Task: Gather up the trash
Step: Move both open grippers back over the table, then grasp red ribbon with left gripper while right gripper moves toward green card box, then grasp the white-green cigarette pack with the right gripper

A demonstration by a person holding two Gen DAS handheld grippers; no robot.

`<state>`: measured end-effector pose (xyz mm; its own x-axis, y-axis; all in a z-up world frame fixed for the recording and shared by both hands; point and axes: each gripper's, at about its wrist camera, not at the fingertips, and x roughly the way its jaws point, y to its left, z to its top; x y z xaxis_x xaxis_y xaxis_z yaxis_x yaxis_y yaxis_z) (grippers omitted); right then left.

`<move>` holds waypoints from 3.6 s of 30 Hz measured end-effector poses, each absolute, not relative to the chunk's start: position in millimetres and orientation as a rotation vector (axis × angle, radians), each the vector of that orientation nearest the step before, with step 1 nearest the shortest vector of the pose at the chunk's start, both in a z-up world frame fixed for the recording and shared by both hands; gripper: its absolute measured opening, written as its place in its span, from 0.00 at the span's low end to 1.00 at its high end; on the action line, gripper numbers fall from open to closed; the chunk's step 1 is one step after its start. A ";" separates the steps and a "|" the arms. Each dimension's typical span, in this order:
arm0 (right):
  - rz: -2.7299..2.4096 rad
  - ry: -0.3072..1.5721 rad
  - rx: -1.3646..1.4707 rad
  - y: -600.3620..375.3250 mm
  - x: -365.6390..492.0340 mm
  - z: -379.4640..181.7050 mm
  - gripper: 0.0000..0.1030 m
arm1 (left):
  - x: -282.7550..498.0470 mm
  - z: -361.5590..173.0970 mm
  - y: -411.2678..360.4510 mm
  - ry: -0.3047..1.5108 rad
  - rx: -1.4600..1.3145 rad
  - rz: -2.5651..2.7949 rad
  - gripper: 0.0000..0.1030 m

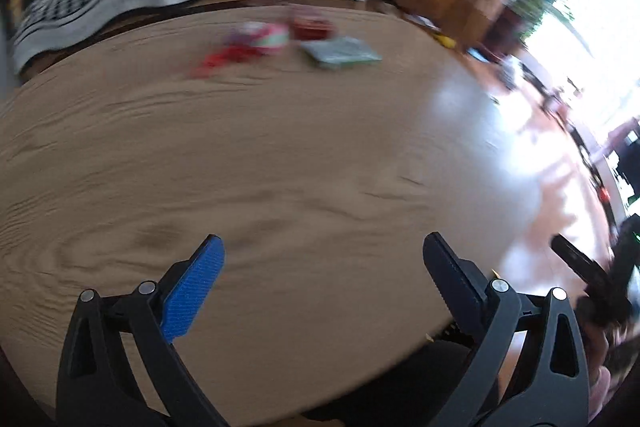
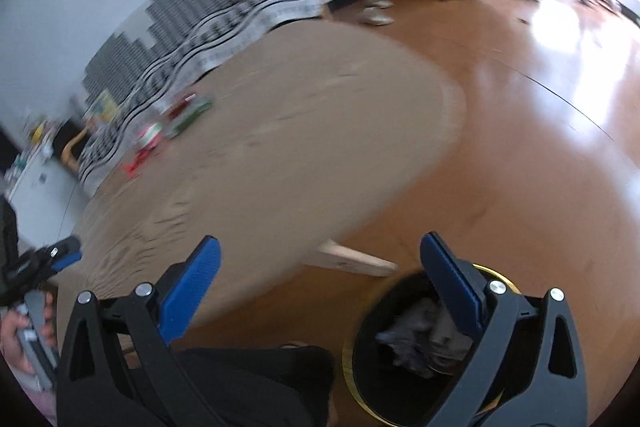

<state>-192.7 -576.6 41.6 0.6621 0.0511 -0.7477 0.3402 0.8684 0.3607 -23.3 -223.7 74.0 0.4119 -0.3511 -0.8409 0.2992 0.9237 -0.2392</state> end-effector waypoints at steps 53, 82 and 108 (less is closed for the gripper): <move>0.207 0.942 -0.238 -414.4 197.2 -4.3 0.88 | 194.7 4.2 -238.5 0.982 0.189 -0.352 0.07; -0.228 1.009 -0.074 -413.4 231.5 12.0 0.94 | 119.7 34.6 -179.4 0.950 -0.073 -0.299 0.08; -0.037 1.084 0.009 -481.9 149.3 13.1 0.53 | 109.8 30.0 -193.4 0.979 -0.029 -0.323 0.08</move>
